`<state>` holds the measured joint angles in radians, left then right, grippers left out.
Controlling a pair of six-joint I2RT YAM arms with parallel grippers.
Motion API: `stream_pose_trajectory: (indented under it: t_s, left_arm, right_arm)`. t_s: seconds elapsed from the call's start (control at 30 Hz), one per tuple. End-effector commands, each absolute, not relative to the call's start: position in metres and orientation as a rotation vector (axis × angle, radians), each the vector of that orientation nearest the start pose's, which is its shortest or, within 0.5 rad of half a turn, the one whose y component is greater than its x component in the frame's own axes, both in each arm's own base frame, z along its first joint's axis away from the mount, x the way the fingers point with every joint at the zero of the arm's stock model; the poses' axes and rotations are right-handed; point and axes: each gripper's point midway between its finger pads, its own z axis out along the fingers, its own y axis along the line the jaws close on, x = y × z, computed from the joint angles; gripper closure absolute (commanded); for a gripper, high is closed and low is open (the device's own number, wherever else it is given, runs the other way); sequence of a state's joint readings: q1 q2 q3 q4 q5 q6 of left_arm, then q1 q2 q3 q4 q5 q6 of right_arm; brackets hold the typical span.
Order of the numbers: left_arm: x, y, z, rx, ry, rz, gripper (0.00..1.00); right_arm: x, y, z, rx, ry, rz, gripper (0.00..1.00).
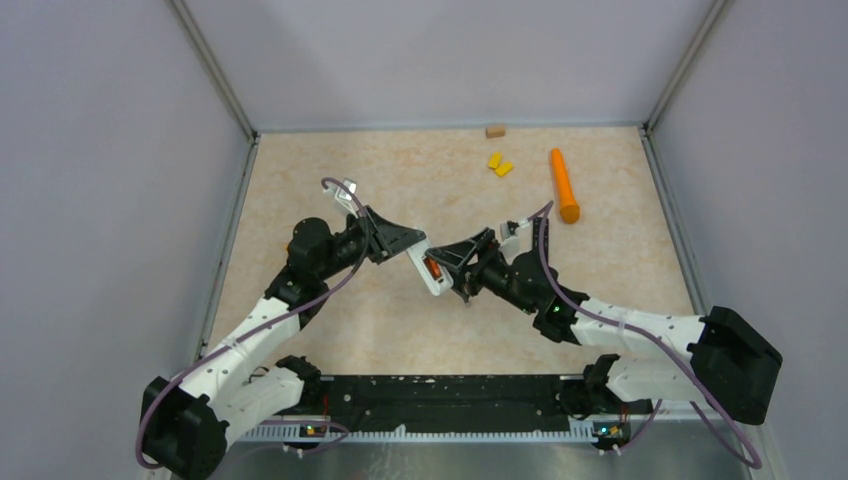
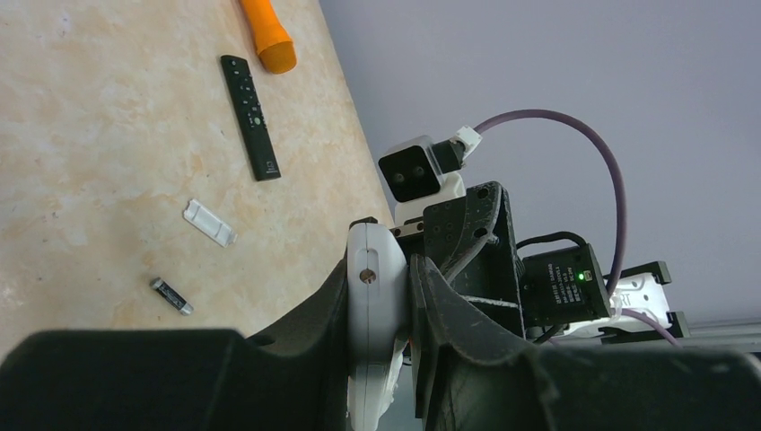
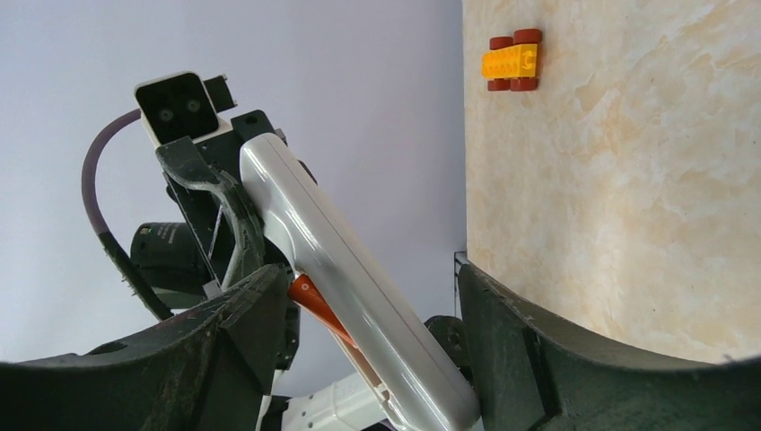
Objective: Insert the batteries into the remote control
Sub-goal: Load the battery into the remote control.
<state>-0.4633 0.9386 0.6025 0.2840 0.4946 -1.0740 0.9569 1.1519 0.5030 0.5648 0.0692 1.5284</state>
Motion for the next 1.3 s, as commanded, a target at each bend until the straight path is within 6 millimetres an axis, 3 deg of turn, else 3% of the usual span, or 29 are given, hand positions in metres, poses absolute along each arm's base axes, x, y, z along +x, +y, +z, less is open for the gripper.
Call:
stream_pose_trajectory:
  t_s: [0.0,0.37,0.6,0.83,0.9,1.0,1.07,1.27]
  left_arm:
    - [0.238,-0.251,0.294,-0.063,1.796,-1.542,1.0]
    - [0.241,-0.25,0.293,-0.114,1.808,-1.556,1.0]
    - [0.24,-0.253,0.295,-0.15,1.825,-1.608,1.0]
    - [0.24,-0.249,0.296,-0.162,1.82,-1.629,1.0]
    - [0.239,-0.248,0.296,-0.163,1.821,-1.63,1.0]
    - [0.241,-0.245,0.292,-0.164,1.829,-1.613,1.0]
    - [0.242,-0.242,0.29,-0.159,1.832,-1.598,1.0]
    - [0.244,-0.235,0.283,-0.136,1.844,-1.545,1.0]
  right_arm:
    - [0.204,0.337,0.264,0.593,1.789,1.816,0.31]
    - [0.201,0.339,0.261,0.532,1.796,1.803,0.43]
    - [0.2,0.338,0.259,0.492,1.795,1.785,0.57]
    - [0.201,0.338,0.255,0.453,1.814,1.731,0.59]
    - [0.201,0.338,0.254,0.44,1.816,1.721,0.56]
    - [0.2,0.336,0.254,0.416,1.833,1.703,0.33]
    - [0.199,0.334,0.258,0.391,1.824,1.695,0.23]
    - [0.2,0.325,0.266,0.34,1.773,1.687,0.19]
